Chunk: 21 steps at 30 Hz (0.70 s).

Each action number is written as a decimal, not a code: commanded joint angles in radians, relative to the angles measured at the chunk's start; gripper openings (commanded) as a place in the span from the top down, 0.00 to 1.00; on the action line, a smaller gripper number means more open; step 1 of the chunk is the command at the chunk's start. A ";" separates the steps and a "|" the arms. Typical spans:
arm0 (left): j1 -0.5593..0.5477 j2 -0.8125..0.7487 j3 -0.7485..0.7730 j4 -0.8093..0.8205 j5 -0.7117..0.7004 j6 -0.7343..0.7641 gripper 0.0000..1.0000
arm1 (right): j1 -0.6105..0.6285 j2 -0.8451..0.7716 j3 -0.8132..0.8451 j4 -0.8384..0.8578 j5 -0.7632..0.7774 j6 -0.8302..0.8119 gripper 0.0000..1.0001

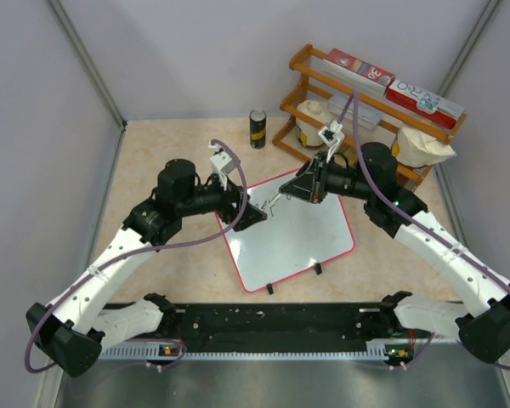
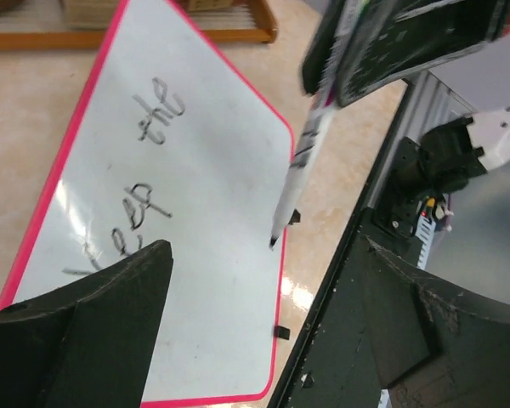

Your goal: Write a sentence on the whiteboard

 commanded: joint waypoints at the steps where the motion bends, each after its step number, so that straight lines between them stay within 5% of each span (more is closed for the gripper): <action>1: 0.084 -0.067 -0.095 0.075 -0.075 -0.099 0.06 | 0.007 -0.052 -0.034 -0.054 0.188 -0.076 1.00; 11: 0.386 -0.110 -0.297 0.102 0.037 -0.271 0.05 | 0.007 -0.067 -0.071 -0.049 0.213 -0.091 1.00; 21: 0.450 -0.073 -0.414 0.156 0.190 -0.286 0.06 | 0.007 -0.069 -0.094 -0.049 0.225 -0.099 1.00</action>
